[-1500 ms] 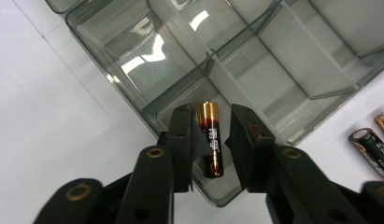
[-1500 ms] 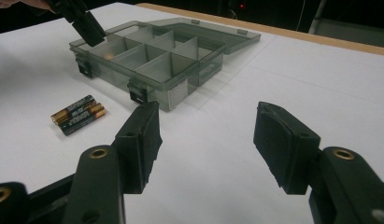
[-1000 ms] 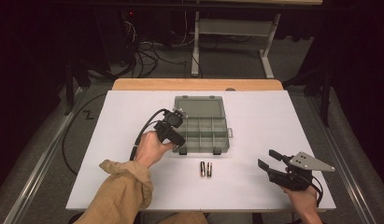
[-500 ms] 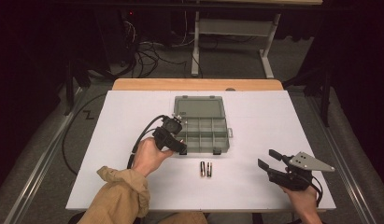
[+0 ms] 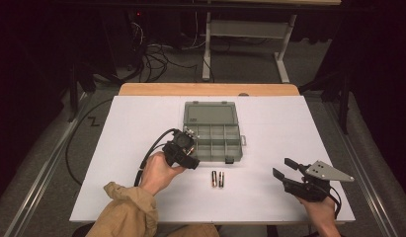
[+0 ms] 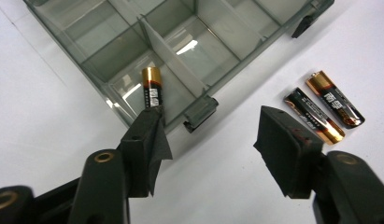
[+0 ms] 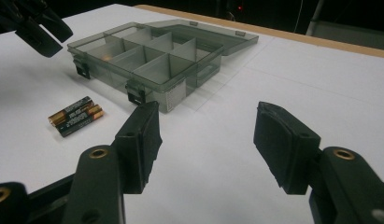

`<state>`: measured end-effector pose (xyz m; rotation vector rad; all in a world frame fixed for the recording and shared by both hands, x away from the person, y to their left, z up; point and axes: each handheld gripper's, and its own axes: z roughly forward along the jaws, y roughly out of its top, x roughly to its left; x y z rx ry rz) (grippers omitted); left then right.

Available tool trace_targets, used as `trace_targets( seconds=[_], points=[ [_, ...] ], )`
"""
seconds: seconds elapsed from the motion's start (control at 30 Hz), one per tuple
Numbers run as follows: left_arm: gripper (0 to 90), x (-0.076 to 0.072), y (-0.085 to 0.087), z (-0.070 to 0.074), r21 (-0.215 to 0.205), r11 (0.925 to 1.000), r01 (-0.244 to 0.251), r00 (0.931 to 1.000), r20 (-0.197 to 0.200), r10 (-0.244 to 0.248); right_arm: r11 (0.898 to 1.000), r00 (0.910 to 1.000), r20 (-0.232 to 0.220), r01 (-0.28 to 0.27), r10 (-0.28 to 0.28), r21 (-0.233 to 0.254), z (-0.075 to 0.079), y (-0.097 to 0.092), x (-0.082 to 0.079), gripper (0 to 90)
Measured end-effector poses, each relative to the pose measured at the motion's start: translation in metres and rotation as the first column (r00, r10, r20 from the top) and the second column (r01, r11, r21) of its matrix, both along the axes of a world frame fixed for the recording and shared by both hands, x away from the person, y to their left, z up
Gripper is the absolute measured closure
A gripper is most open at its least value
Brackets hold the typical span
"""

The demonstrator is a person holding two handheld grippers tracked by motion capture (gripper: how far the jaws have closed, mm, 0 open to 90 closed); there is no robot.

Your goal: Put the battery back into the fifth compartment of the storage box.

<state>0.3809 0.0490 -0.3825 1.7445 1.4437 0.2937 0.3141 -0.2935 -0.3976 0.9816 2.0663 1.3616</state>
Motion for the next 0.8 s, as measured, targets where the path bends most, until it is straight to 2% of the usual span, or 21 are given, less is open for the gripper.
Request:
trace_targets(
  seconds=[0.7, 0.8],
  points=[
    [40.6, -0.007, -0.02, -0.014, 0.005, 0.9994, 0.033, 0.9989, -0.032, -0.033, 1.0, 1.0, 0.005, 0.001, -0.001, 0.001, 0.0, 0.0, 0.0, 42.5],
    [40.7, -0.006, -0.023, -0.014, -0.009, 0.9996, 0.028, 0.9989, -0.037, -0.028, 1.0, 1.0, 0.004, 0.001, -0.001, 0.001, 0.0, 0.0, 0.0, 42.6]
  ],
)
